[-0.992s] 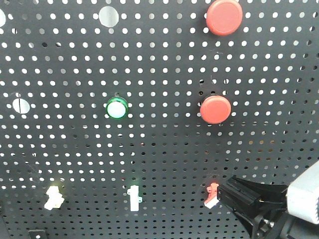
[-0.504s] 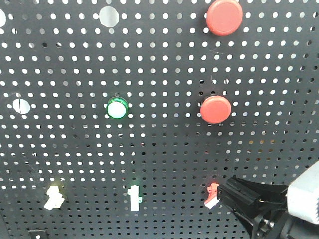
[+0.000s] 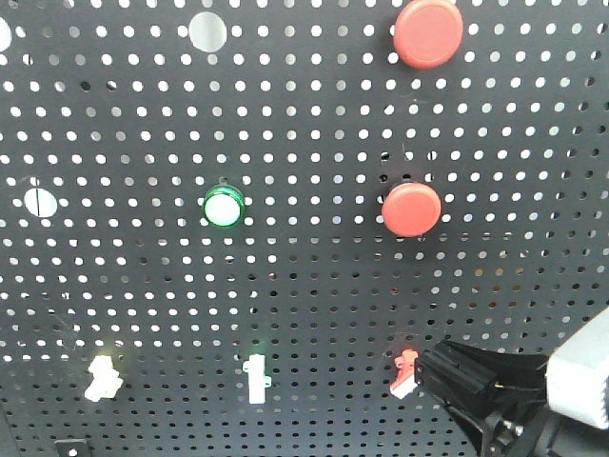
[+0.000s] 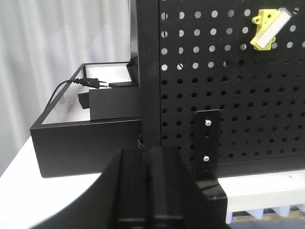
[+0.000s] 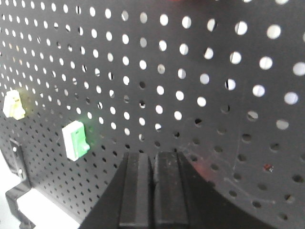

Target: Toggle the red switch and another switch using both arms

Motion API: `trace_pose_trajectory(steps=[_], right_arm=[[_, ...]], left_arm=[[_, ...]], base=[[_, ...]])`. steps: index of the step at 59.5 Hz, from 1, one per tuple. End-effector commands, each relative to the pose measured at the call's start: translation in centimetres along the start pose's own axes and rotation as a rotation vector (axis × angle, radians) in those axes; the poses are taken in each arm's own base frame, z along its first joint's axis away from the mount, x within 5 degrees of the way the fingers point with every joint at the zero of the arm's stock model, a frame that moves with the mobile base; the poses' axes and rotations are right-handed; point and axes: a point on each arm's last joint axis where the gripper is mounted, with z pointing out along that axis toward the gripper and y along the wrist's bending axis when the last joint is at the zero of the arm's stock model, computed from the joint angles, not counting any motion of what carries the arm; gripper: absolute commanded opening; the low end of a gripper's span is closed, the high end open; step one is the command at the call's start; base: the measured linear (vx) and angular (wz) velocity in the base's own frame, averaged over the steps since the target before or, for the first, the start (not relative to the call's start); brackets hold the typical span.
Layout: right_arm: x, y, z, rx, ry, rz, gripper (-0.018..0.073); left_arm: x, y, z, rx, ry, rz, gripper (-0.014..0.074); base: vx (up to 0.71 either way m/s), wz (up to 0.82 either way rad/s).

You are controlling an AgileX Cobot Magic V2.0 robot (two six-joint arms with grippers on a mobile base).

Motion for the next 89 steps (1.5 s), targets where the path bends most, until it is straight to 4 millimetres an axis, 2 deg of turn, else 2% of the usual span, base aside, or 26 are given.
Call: trace_pose_trajectory(steps=[1, 26, 34, 40, 49, 56, 62, 69, 73, 82, 89], right_arm=[[-1.8, -0.4, -0.3, 0.028, -0.111, -0.005, -0.0006], [-1.8, -0.4, -0.3, 0.028, -0.112, -0.006, -0.0006], [-1.5, -0.3, -0.4, 0.034, -0.115, -0.174, -0.0006], [-0.7, -0.6, -2.0, 0.07, -0.166, -0.281, -0.0006], [2.5, -2.4, -6.4, 0.235, -0.24, -0.212, -0.0006], [5.9, -3.4, -10.0, 0.407, -0.273, -0.103, -0.0006], [8.8, -3.4, -11.7, 0.505, -0.265, -0.026, -0.0006], [12.5, -3.0, -12.8, 0.576, -0.24, 0.034, -0.0006], [14.0, -2.8, -13.0, 0.594, -0.188, 0.047, -0.0006], [15.2, -2.8, -13.4, 0.646, -0.05, -0.005, -0.0006], [15.3, -2.8, -13.4, 0.644, -0.053, 0.053, -0.0006]], left_arm=[[-0.1, 0.0, 0.0, 0.002, -0.063, -0.013, 0.0003], [-0.1, 0.0, 0.0, 0.002, -0.063, -0.013, 0.0003], [-0.1, 0.0, 0.0, 0.002, -0.063, -0.013, 0.0003], [-0.1, 0.0, 0.0, 0.002, -0.063, -0.013, 0.0003], [-0.1, 0.0, 0.0, 0.002, -0.063, -0.013, 0.0003], [-0.1, 0.0, 0.0, 0.002, -0.063, -0.013, 0.0003], [-0.1, 0.0, 0.0, 0.002, -0.063, -0.013, 0.0003], [-0.1, 0.0, 0.0, 0.002, -0.063, -0.013, 0.0003], [-0.1, 0.0, 0.0, 0.002, -0.063, -0.013, 0.0003], [-0.1, 0.0, 0.0, 0.002, -0.064, -0.013, 0.0003], [-0.1, 0.0, 0.0, 0.002, -0.063, -0.013, 0.0003]], base=[[0.0, 0.0], [0.0, 0.0], [0.0, 0.0], [0.0, 0.0], [0.0, 0.0], [0.0, 0.0], [0.0, 0.0], [0.0, 0.0], [0.0, 0.0], [0.0, 0.0], [0.0, 0.0]])
